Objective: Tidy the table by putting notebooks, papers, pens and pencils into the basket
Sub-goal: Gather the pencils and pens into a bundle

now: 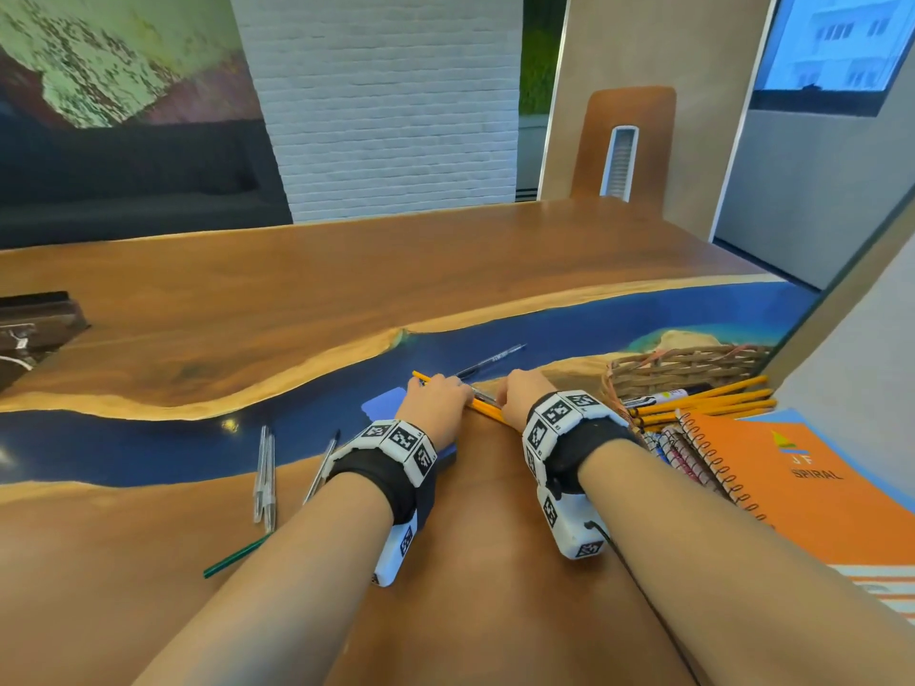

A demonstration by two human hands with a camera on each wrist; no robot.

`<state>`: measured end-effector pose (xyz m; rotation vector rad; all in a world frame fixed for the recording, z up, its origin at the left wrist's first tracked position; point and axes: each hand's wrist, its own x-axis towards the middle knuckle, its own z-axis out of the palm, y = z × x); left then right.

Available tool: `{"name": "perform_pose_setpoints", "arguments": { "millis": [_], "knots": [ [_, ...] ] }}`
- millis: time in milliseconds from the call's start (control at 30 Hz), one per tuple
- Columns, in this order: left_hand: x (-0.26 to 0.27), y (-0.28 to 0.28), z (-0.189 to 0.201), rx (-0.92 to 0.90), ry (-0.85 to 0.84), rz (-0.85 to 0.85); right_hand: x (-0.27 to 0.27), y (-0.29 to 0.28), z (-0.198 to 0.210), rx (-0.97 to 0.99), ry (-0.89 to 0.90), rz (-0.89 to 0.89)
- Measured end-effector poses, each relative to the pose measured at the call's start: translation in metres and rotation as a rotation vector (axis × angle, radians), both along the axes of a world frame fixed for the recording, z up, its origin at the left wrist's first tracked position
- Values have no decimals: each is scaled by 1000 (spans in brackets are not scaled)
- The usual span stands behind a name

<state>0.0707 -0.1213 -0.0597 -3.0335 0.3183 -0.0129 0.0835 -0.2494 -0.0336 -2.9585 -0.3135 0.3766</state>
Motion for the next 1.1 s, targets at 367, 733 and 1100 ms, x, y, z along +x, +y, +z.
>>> {"name": "perform_pose_setpoints", "arguments": {
  "millis": [367, 733, 1100],
  "knots": [
    [-5, -2, 3, 2, 11, 32, 0, 6, -5, -50, 26, -32],
    [-12, -3, 9, -132, -193, 41, -10, 0, -5, 47, 27, -180],
    [-20, -85, 45, -1262, 0, 50, -27, -63, 56, 682, -263, -401]
  ]
}}
